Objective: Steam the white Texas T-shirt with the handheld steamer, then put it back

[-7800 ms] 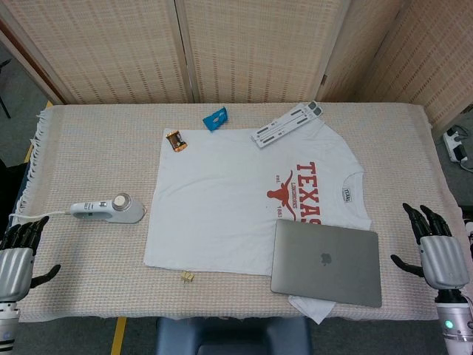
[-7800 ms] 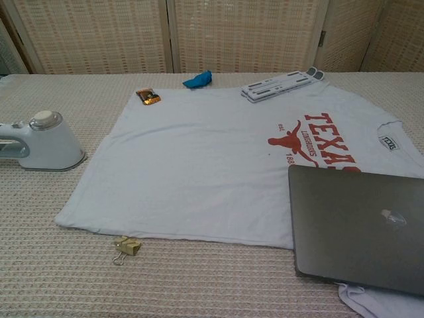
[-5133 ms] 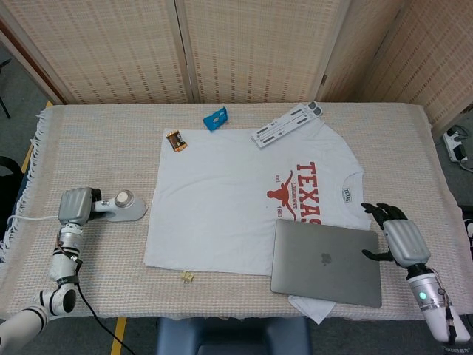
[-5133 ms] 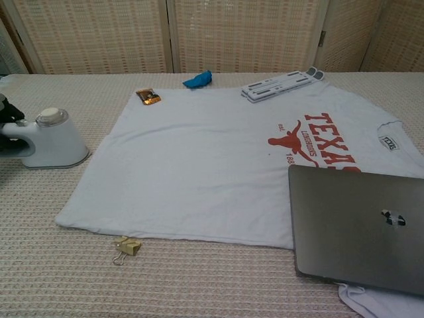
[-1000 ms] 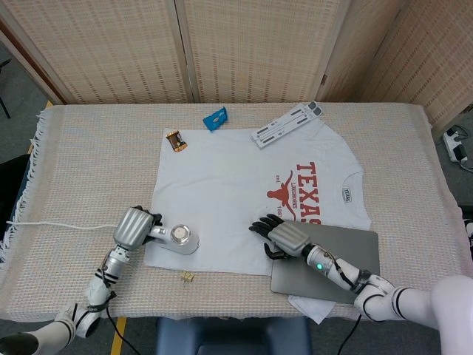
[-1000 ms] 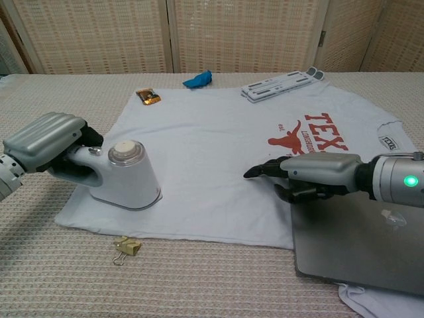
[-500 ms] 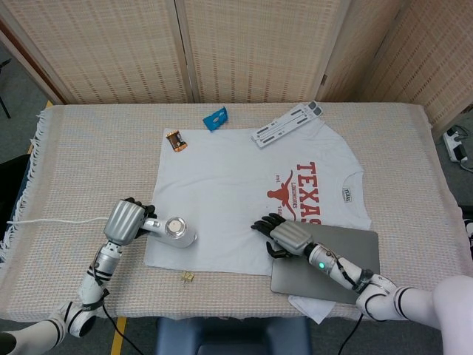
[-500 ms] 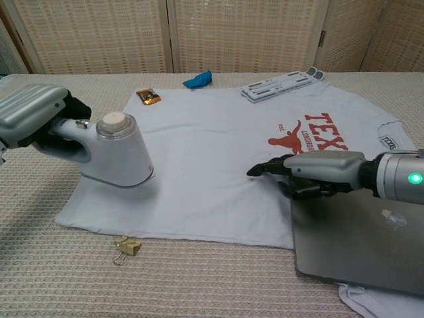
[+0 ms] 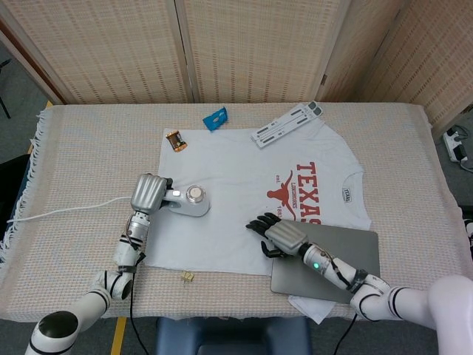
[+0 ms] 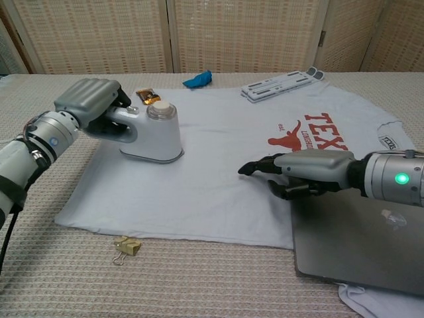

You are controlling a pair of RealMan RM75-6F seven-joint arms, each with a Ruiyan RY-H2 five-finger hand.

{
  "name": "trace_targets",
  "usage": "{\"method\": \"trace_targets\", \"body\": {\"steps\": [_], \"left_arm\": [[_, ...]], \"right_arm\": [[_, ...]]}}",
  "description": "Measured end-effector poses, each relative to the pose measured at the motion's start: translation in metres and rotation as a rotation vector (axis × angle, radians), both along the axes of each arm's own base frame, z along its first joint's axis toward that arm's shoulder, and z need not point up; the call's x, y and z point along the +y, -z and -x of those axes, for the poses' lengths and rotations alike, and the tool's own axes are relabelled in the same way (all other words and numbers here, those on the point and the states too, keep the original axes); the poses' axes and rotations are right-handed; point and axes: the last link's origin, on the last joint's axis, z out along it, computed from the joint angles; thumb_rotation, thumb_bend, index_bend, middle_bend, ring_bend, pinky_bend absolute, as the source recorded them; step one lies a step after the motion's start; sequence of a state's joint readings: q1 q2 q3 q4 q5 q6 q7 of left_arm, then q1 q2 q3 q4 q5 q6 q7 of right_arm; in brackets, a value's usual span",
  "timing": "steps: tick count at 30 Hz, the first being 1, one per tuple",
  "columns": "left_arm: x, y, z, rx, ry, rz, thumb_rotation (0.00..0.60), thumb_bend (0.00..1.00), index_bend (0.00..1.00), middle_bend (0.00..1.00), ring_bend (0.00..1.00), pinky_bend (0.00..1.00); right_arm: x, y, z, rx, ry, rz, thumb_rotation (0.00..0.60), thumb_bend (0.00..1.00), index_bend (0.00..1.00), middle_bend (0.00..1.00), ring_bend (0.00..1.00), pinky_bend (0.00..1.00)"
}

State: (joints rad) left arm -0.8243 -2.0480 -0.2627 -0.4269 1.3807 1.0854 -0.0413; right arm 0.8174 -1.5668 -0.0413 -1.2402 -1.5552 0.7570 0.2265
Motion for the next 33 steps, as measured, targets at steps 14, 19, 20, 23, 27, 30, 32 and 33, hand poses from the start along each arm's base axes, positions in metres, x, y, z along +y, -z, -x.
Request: {"method": "trace_targets", "body": {"steps": [14,19,20,23,27,30,32,33], "left_arm": [[-0.024,0.017,0.011,0.012,0.054,0.034,0.600,0.36,0.82,1.00,0.83,0.73],[-0.040,0.014,0.020,-0.015,0.084,0.051,0.600,0.36,0.82,1.00,0.83,0.73],[-0.043,0.014,0.021,-0.019,0.089,0.054,0.600,0.36,0.82,1.00,0.83,0.73],[-0.053,0.011,0.026,-0.028,0.112,0.064,0.600,0.36,0.82,1.00,0.83,0.73],[-0.069,0.006,0.033,-0.045,0.142,0.075,0.600,0.36,0.82,1.00,0.83,0.73],[-0.079,0.000,0.037,-0.054,0.169,0.089,0.600,0.36,0.82,1.00,0.83,0.73],[-0.087,-0.006,0.041,-0.055,0.188,0.101,0.600,0.36,0.82,1.00,0.83,0.73],[-0.090,-0.010,0.043,-0.056,0.193,0.103,0.600,0.36,0.82,1.00,0.83,0.73]], "right_arm": [[0.001,0.004,-0.002,0.020,-0.012,-0.018,0.071,0.76,0.00,0.07,0.00,0.00],[0.004,0.005,-0.004,0.018,-0.019,-0.023,0.068,0.76,0.00,0.07,0.00,0.00],[0.004,0.004,-0.004,0.018,-0.020,-0.022,0.068,0.76,0.00,0.07,0.00,0.00],[0.004,0.003,-0.004,0.018,-0.022,-0.020,0.070,0.76,0.00,0.07,0.00,0.00],[0.004,0.001,-0.004,0.018,-0.021,-0.016,0.070,0.76,0.00,0.07,0.00,0.00],[0.004,-0.001,-0.003,0.016,-0.019,-0.012,0.069,0.77,0.00,0.07,0.00,0.00],[0.004,-0.002,-0.002,0.012,-0.017,-0.008,0.069,0.76,0.00,0.07,0.00,0.00],[0.004,-0.003,-0.002,0.007,-0.016,-0.004,0.070,0.76,0.00,0.07,0.00,0.00]]}}
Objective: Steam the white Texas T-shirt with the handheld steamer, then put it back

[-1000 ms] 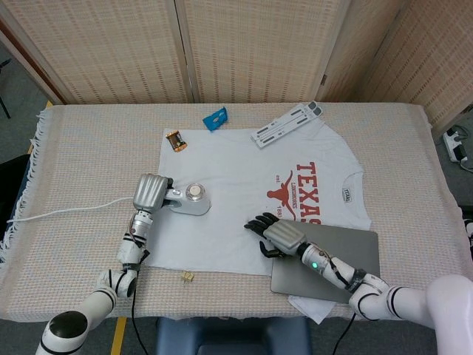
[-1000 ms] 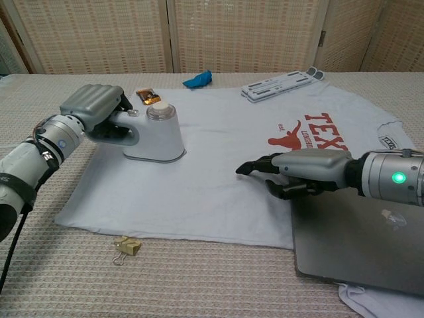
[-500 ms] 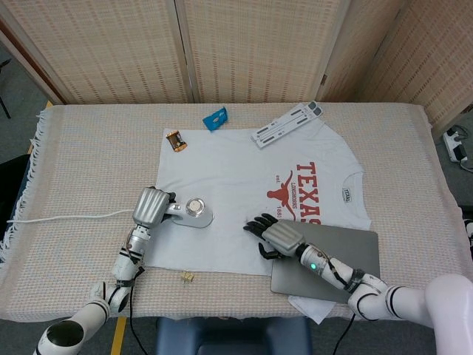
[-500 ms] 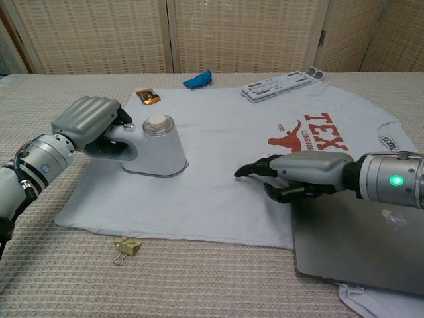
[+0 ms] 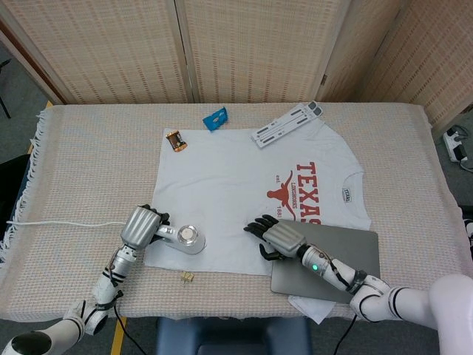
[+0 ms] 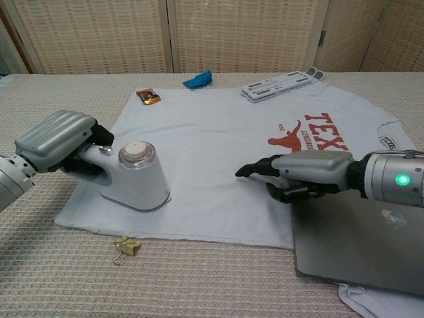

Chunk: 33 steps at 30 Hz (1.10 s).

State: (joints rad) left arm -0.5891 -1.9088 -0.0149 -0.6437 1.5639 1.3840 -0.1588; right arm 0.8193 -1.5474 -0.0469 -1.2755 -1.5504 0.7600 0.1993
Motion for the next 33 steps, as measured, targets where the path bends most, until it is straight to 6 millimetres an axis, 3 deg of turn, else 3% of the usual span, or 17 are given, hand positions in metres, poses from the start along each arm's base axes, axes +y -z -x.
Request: {"method": "trace_targets", "body": {"steps": [6,16,24,26,27,30,31,33], "left_arm": [[-0.001,-0.031,0.018,-0.028,-0.050,-0.043,0.600,0.36,0.82,1.00,0.83,0.73],[0.051,-0.067,0.056,-0.021,-0.330,-0.179,0.600,0.35,0.81,0.98,0.81,0.73],[0.079,-0.074,0.083,0.025,-0.540,-0.245,0.600,0.34,0.78,0.92,0.76,0.73],[0.083,-0.074,0.086,0.021,-0.585,-0.258,0.600,0.31,0.72,0.83,0.67,0.73],[0.084,-0.074,0.087,0.019,-0.600,-0.264,0.600,0.26,0.61,0.70,0.56,0.69],[0.086,-0.071,0.090,0.026,-0.638,-0.258,0.600,0.07,0.13,0.21,0.13,0.37],[0.086,-0.071,0.091,0.031,-0.651,-0.253,0.600,0.02,0.02,0.07,0.03,0.26],[0.087,-0.072,0.092,0.030,-0.662,-0.249,0.600,0.00,0.00,0.00,0.00,0.16]], "right_arm": [[-0.003,-0.019,-0.004,-0.049,-0.003,0.048,0.069,0.76,0.00,0.07,0.00,0.00],[0.006,-0.074,0.000,-0.076,-0.025,0.173,0.076,0.74,0.00,0.07,0.00,0.00],[0.028,-0.103,0.020,-0.061,0.013,0.244,0.075,0.64,0.00,0.07,0.00,0.00],[0.031,-0.106,0.022,-0.059,0.016,0.250,0.076,0.58,0.00,0.07,0.00,0.00],[0.032,-0.107,0.023,-0.060,0.018,0.253,0.073,0.53,0.00,0.07,0.00,0.00],[0.036,-0.110,0.026,-0.062,0.023,0.263,0.076,0.37,0.00,0.07,0.00,0.00],[0.037,-0.111,0.027,-0.063,0.025,0.267,0.075,0.32,0.00,0.07,0.00,0.00],[0.039,-0.114,0.030,-0.061,0.028,0.275,0.074,0.26,0.00,0.07,0.00,0.00]]}}
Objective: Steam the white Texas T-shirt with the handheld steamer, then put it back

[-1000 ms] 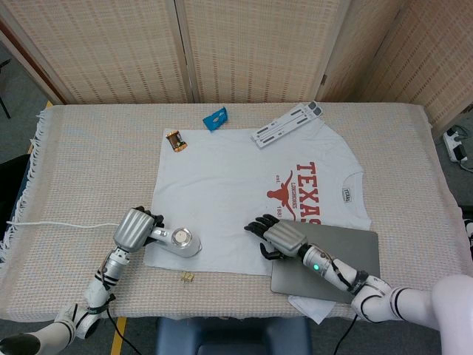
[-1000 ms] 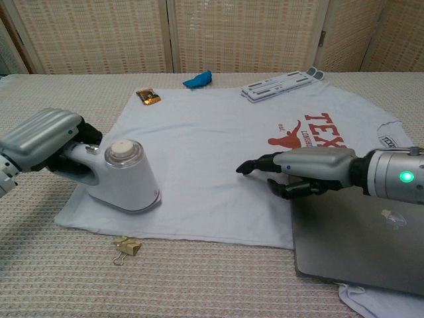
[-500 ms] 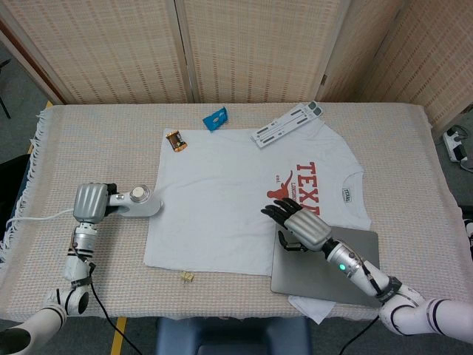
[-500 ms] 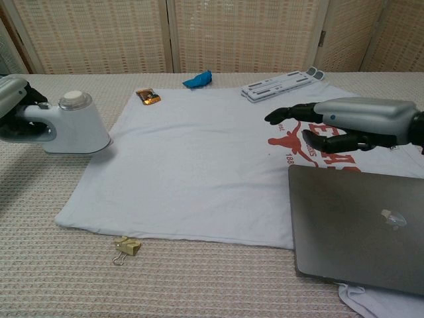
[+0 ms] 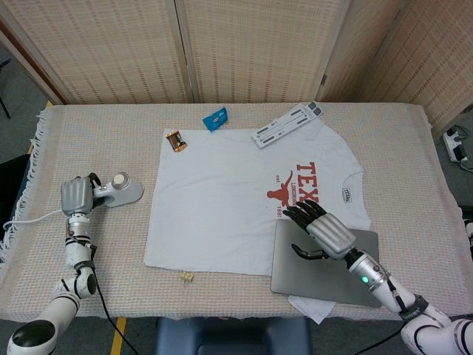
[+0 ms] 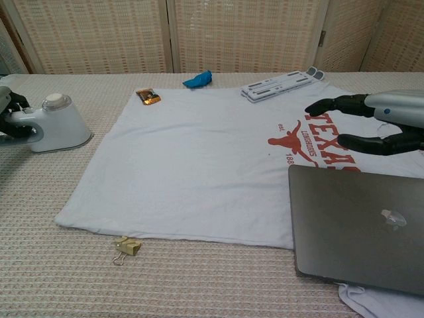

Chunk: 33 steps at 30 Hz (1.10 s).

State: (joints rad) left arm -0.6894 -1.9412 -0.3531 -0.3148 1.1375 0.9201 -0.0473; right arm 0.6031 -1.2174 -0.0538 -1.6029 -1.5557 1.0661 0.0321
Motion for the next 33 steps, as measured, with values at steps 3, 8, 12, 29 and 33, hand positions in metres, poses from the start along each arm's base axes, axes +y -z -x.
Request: {"method": "trace_targets", "body": {"steps": [3,8,12,29,33], "left_arm": [[0.000,-0.003,0.000,-0.019,-0.002,0.005,0.600,0.00,0.00,0.00,0.00,0.11],[-0.004,-0.013,0.000,-0.048,0.006,0.025,0.600,0.00,0.00,0.00,0.00,0.09],[-0.015,-0.024,-0.001,-0.073,0.013,0.043,0.600,0.00,0.00,0.00,0.00,0.09],[-0.157,-0.097,0.007,-0.092,0.132,0.031,0.600,0.08,0.23,0.26,0.19,0.26],[-0.197,-0.106,0.008,-0.089,0.133,0.047,0.600,0.08,0.22,0.25,0.18,0.24]], "right_arm": [[0.002,-0.006,0.005,0.009,0.009,0.012,0.076,0.25,0.00,0.07,0.00,0.00],[0.005,-0.022,0.019,0.036,0.041,0.050,0.075,0.24,0.00,0.07,0.00,0.00],[0.010,-0.036,0.032,0.049,0.080,0.084,0.077,0.25,0.00,0.07,0.00,0.00],[0.054,-0.077,0.071,-0.027,0.174,0.386,0.497,0.00,0.00,0.07,0.00,0.00],[0.077,-0.089,0.082,-0.030,0.223,0.451,0.472,0.00,0.00,0.05,0.00,0.00]]}}
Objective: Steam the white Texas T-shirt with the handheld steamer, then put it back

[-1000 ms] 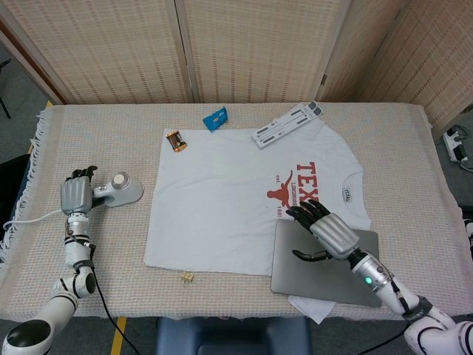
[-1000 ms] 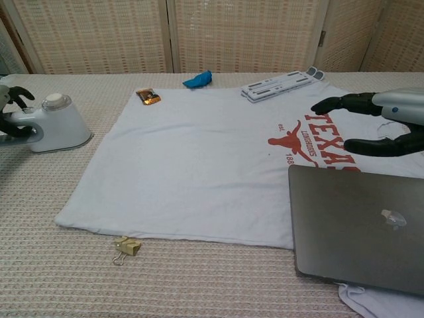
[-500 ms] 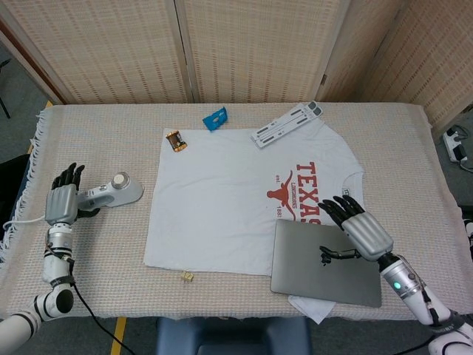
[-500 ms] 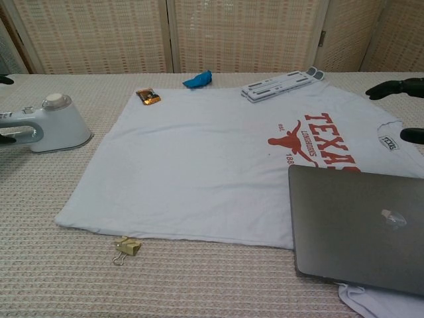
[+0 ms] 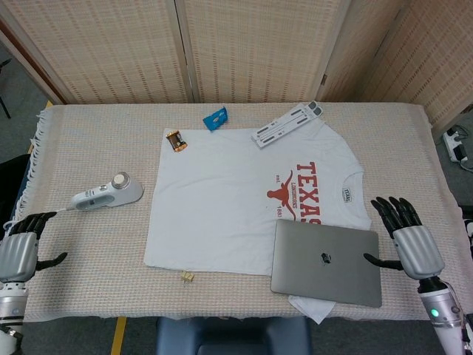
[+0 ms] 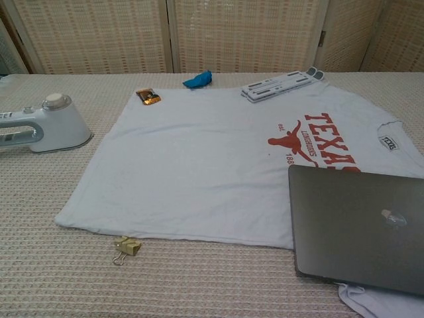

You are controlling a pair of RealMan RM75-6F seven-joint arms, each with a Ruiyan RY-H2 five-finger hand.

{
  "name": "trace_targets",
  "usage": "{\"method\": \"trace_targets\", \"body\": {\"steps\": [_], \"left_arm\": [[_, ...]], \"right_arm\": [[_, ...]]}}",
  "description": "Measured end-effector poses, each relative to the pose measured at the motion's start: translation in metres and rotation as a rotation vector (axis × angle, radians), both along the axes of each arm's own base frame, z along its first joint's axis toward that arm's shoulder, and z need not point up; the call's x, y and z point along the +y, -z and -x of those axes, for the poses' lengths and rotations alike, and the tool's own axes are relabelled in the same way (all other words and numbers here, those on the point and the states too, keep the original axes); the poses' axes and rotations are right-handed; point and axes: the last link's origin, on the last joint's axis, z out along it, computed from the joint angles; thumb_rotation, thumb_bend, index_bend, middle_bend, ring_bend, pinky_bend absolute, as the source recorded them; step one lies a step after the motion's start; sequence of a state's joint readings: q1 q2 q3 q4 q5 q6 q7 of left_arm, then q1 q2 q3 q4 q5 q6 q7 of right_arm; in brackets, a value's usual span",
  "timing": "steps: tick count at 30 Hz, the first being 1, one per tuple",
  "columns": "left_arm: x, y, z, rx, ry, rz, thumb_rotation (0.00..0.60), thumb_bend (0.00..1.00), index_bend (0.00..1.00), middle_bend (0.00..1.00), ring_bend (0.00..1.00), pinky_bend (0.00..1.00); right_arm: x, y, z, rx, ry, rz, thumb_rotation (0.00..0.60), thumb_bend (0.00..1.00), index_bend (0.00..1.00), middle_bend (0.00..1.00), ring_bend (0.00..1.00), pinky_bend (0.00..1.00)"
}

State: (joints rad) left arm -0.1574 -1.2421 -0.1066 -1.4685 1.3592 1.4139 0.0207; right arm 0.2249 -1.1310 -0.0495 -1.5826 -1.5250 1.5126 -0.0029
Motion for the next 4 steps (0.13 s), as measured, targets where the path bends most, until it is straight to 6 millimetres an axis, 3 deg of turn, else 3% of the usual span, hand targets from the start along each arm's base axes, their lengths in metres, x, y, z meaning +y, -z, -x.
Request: {"method": "trace_targets", "body": {"steps": [4], "left_arm": [[-0.044,-0.011,-0.002,0.002,0.001,0.000,0.600,0.08,0.22,0.25,0.18,0.24]], "right_arm": [[0.019,-0.009,0.010,0.002,0.048,0.046,0.469,0.00,0.00,0.05,0.00,0.00]]}}
